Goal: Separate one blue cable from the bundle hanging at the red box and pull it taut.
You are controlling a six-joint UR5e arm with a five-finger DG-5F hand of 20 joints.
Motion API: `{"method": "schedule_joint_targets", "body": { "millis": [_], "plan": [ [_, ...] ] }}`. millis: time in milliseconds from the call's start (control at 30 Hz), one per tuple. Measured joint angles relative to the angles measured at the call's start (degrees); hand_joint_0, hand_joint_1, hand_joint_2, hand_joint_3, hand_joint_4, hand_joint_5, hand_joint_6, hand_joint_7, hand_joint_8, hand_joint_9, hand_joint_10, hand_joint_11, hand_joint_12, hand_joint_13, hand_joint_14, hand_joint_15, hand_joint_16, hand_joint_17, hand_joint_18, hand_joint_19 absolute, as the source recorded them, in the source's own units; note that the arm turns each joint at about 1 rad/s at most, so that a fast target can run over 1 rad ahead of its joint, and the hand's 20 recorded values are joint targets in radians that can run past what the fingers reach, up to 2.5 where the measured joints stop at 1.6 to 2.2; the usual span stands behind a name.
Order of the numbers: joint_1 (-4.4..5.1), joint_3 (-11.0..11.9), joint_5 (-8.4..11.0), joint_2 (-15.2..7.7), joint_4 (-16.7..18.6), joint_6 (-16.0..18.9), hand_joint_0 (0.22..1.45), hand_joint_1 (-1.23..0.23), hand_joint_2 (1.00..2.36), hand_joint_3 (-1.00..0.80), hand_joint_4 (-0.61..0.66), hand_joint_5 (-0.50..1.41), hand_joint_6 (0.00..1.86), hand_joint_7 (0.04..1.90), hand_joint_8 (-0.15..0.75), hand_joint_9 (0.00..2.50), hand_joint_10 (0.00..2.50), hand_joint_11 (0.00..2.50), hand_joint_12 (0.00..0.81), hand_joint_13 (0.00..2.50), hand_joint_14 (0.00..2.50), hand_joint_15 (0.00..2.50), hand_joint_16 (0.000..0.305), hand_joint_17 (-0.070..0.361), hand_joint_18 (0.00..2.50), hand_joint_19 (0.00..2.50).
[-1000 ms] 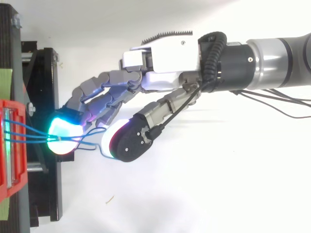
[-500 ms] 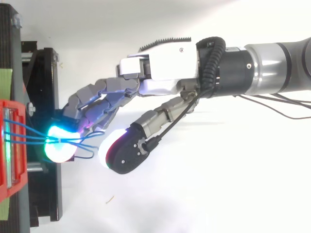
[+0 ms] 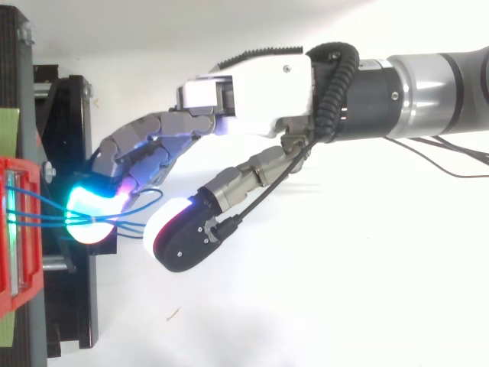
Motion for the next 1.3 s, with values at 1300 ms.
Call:
{"method": "schedule_joint_targets", "body": {
  "millis": [1300],
  "plan": [
    [0.53,0.93,0.24,3.85,-9.54,-6.04,0.64,-0.60,1.01,-0.40,0.31,-0.16,0.50,0.96,0.348,0.72,0.01,0.35,0.321,0.57,0.01,0.24,0.039,0.087,0.68,0.42]
  ]
}}
